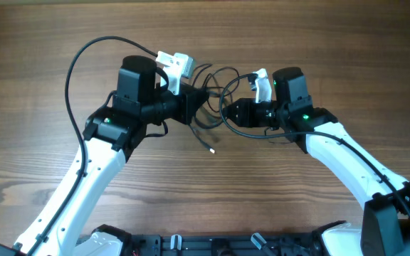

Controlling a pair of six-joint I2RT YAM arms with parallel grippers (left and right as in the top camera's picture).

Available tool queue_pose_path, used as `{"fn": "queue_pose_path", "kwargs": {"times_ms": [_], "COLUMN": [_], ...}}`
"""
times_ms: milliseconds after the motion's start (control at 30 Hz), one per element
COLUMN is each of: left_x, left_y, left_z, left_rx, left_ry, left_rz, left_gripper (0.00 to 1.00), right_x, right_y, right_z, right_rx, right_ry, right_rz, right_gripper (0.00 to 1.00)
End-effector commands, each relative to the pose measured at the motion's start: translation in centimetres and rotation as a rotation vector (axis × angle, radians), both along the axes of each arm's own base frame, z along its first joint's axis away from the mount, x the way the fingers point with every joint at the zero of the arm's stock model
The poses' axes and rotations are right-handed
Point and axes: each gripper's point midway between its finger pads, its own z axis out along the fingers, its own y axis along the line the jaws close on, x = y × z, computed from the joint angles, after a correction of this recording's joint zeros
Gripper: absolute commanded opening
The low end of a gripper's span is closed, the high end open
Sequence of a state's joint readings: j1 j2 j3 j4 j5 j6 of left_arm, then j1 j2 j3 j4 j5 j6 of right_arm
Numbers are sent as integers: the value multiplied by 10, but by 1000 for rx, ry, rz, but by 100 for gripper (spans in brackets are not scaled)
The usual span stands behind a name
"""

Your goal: Untangle cables

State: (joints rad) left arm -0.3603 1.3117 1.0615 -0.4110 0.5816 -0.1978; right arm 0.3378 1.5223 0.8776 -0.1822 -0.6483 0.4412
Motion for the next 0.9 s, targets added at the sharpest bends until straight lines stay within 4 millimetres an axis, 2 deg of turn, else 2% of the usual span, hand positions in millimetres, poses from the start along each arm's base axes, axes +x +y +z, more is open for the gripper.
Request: {"fn": "queue_pose_path", "kwargs": {"times_ms": [0,67,133,367,400,467,500,633,700,767,833,867], "left_x": [-15,-20,-22,-27,-28,-28,-27,-23,-18,-8,3,9], "left_y": [-11,-14,-12,2,4,9,11,20,28,45,70,89], "left_z": [26,34,44,79,85,89,89,85,79,65,45,32], "left_rx": [-102,-130,-161,-267,-285,-296,-296,-289,-275,-228,-136,-73], "left_ry": [-4,-19,-20,-55,-64,-66,-67,-48,-28,9,26,48], "left_rz": [-85,-115,-111,-116,-123,-110,-105,-72,-34,68,186,275], "left_gripper": [4,4,4,4,4,4,4,5,5,5,4,4], "right_x": [-3,6,12,18,18,18,18,19,21,18,12,8], "right_y": [4,-5,-12,-12,-12,-12,-12,-19,-34,-58,-94,-111], "right_z": [-2,-8,-12,-9,-10,-10,-10,-15,-27,-44,-62,-67], "right_rx": [28,-15,-46,-45,-45,-45,-45,-82,-152,-262,-420,-486], "right_ry": [37,45,48,25,25,25,25,32,69,124,174,192], "right_rz": [1,-73,-131,-146,-145,-145,-146,-179,-260,-377,-515,-568], "right_gripper": [34,36,43,43,38,12,4,4,4,4,4,4]}}
